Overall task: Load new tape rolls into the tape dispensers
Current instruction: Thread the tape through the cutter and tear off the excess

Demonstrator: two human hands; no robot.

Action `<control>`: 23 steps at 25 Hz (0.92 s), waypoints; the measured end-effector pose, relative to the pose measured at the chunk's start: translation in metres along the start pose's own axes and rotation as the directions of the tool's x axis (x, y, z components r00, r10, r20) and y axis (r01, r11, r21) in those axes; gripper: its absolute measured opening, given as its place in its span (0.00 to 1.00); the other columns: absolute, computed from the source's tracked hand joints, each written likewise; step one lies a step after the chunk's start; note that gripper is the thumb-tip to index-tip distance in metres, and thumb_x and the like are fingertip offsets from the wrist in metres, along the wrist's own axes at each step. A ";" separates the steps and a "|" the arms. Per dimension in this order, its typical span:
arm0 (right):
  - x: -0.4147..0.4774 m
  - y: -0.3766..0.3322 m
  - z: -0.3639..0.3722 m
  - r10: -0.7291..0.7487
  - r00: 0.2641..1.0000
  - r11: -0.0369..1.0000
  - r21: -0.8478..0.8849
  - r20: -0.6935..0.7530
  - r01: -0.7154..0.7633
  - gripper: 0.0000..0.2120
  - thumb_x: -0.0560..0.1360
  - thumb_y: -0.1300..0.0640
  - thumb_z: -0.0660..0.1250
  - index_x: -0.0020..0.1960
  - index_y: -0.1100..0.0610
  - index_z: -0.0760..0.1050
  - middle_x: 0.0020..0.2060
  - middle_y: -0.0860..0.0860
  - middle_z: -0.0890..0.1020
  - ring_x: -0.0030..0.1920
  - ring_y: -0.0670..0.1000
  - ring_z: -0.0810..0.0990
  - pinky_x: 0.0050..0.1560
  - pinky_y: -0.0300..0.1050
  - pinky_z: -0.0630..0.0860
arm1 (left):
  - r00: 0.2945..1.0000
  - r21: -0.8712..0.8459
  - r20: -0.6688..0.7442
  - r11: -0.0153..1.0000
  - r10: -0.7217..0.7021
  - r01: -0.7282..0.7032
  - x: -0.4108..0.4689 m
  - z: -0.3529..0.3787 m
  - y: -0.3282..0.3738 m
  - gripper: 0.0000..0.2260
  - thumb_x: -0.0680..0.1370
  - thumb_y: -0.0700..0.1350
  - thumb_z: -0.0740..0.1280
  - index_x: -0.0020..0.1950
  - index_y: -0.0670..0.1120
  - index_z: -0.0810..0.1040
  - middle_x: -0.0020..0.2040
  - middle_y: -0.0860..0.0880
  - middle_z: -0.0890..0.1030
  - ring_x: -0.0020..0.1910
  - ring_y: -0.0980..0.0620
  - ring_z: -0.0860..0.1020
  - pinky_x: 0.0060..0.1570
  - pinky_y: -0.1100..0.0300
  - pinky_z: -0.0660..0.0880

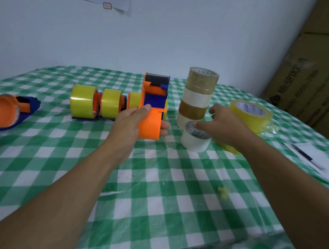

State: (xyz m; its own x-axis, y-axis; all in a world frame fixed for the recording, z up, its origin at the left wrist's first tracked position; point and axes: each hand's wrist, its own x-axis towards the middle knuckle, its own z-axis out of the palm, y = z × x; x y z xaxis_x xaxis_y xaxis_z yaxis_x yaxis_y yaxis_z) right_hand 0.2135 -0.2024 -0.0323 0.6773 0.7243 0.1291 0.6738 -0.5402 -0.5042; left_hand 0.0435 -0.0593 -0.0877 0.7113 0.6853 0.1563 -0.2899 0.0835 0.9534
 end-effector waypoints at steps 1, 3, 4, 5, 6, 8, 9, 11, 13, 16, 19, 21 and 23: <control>0.001 0.000 -0.002 -0.010 1.000 1.000 -0.015 -0.007 0.010 0.15 0.75 0.49 0.73 0.51 0.49 0.68 0.39 0.41 0.73 0.42 0.47 0.75 0.40 0.45 0.73 | 1.000 0.002 0.001 1.000 -0.004 0.004 -0.001 0.001 0.000 0.10 0.84 0.48 0.60 0.54 0.42 0.76 0.43 0.39 0.86 0.40 0.42 0.85 0.48 0.50 0.83; 0.003 0.001 0.002 -0.032 0.998 0.993 -0.116 0.057 0.038 0.12 0.74 0.48 0.74 0.52 0.51 0.74 0.45 0.46 0.78 0.45 0.49 0.78 0.44 0.47 0.77 | 1.000 0.008 0.000 1.000 -0.012 0.012 -0.002 0.002 0.000 0.10 0.84 0.48 0.61 0.54 0.43 0.76 0.43 0.39 0.86 0.41 0.42 0.86 0.47 0.50 0.82; 0.005 0.004 0.008 -0.036 0.994 0.981 -0.185 0.101 0.055 0.13 0.74 0.49 0.75 0.53 0.53 0.77 0.49 0.48 0.79 0.48 0.51 0.79 0.48 0.49 0.79 | 1.000 0.013 0.000 1.000 -0.016 0.016 -0.003 0.001 0.000 0.10 0.84 0.48 0.61 0.55 0.42 0.76 0.43 0.39 0.86 0.41 0.42 0.85 0.47 0.50 0.82; 0.007 0.009 0.015 -0.031 0.991 0.968 -0.245 0.128 0.062 0.13 0.73 0.50 0.75 0.55 0.53 0.80 0.51 0.50 0.80 0.50 0.53 0.79 0.51 0.50 0.80 | 1.000 0.019 -0.001 1.000 -0.017 0.017 -0.003 0.001 0.000 0.10 0.84 0.48 0.61 0.55 0.42 0.76 0.43 0.39 0.86 0.41 0.42 0.85 0.47 0.50 0.81; 0.009 0.014 0.022 -0.027 0.990 0.956 -0.285 0.137 0.066 0.12 0.73 0.52 0.75 0.54 0.54 0.81 0.52 0.51 0.81 0.50 0.54 0.79 0.52 0.51 0.81 | 1.000 0.025 -0.003 1.000 -0.014 0.015 -0.003 0.001 0.000 0.10 0.84 0.48 0.61 0.55 0.42 0.76 0.43 0.39 0.86 0.41 0.42 0.85 0.47 0.50 0.81; 0.013 0.021 0.031 -0.033 0.991 0.939 -0.334 0.130 0.075 0.08 0.74 0.55 0.73 0.52 0.54 0.82 0.51 0.54 0.83 0.49 0.55 0.79 0.52 0.53 0.82 | 1.000 0.028 -0.016 1.000 -0.006 0.006 -0.002 -0.001 0.000 0.10 0.84 0.48 0.61 0.54 0.42 0.77 0.43 0.39 0.86 0.40 0.42 0.85 0.46 0.50 0.81; 0.015 0.023 0.032 -0.040 0.991 0.932 -0.353 0.126 0.082 0.06 0.74 0.56 0.72 0.51 0.55 0.82 0.50 0.54 0.83 0.50 0.55 0.79 0.51 0.54 0.82 | 1.000 0.026 -0.023 1.000 -0.005 0.006 -0.001 -0.002 0.000 0.10 0.84 0.48 0.61 0.54 0.43 0.77 0.43 0.39 0.86 0.40 0.43 0.85 0.46 0.50 0.81; 0.016 0.025 0.032 -0.052 0.990 0.921 -0.378 0.128 0.097 0.05 0.74 0.58 0.71 0.50 0.54 0.83 0.50 0.54 0.83 0.50 0.56 0.78 0.52 0.55 0.81 | 1.000 0.023 -0.026 1.000 -0.007 0.008 0.000 -0.003 0.000 0.11 0.84 0.49 0.61 0.55 0.42 0.77 0.43 0.39 0.86 0.41 0.42 0.85 0.49 0.48 0.81; 0.014 0.025 0.031 -0.058 0.988 0.912 -0.394 0.144 0.111 0.06 0.75 0.58 0.71 0.52 0.53 0.83 0.51 0.54 0.83 0.51 0.57 0.78 0.53 0.55 0.81 | 1.000 0.026 -0.025 1.000 -0.007 0.007 0.000 -0.003 -0.001 0.12 0.84 0.49 0.61 0.56 0.41 0.77 0.44 0.38 0.86 0.41 0.41 0.85 0.51 0.47 0.81; 0.012 0.025 0.029 -0.066 0.985 0.906 -0.403 0.162 0.127 0.08 0.76 0.59 0.70 0.54 0.54 0.83 0.51 0.54 0.82 0.51 0.56 0.78 0.53 0.54 0.82 | 1.000 0.033 -0.029 0.999 -0.001 0.002 0.000 -0.003 -0.001 0.11 0.84 0.49 0.61 0.55 0.42 0.77 0.44 0.39 0.86 0.41 0.41 0.85 0.51 0.47 0.81; 0.012 0.026 0.029 -0.060 0.986 0.910 -0.398 0.156 0.118 0.09 0.75 0.60 0.70 0.54 0.55 0.82 0.51 0.54 0.82 0.50 0.56 0.79 0.52 0.54 0.82 | 0.999 0.029 -0.041 1.000 -0.003 0.004 0.000 -0.003 -0.001 0.10 0.84 0.49 0.61 0.54 0.43 0.77 0.44 0.39 0.86 0.42 0.41 0.85 0.51 0.47 0.80; 0.011 0.024 0.028 -0.038 0.986 0.916 -0.388 0.165 0.100 0.10 0.75 0.59 0.70 0.55 0.55 0.82 0.51 0.54 0.83 0.49 0.55 0.80 0.50 0.53 0.83 | 0.999 0.030 -0.040 1.000 -0.003 0.004 0.000 -0.003 -0.001 0.10 0.84 0.49 0.61 0.54 0.43 0.77 0.44 0.39 0.86 0.42 0.41 0.85 0.51 0.47 0.80; 0.011 0.020 0.023 -0.022 0.990 0.939 -0.339 0.138 0.068 0.08 0.74 0.57 0.70 0.53 0.55 0.82 0.49 0.53 0.83 0.46 0.54 0.81 0.47 0.52 0.83 | 0.999 0.024 -0.032 1.000 -0.005 0.006 0.000 -0.003 0.000 0.11 0.84 0.49 0.61 0.55 0.43 0.77 0.44 0.39 0.86 0.42 0.41 0.85 0.49 0.48 0.80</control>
State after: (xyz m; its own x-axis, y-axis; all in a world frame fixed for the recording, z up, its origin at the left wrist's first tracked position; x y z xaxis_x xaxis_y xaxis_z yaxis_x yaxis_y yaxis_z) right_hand 0.2276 -0.1957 -0.0602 0.6152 0.7881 0.0206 0.7783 -0.6029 -0.1754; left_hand 0.0416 -0.0576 -0.0889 0.6915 0.7080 0.1432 -0.2704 0.0699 0.9602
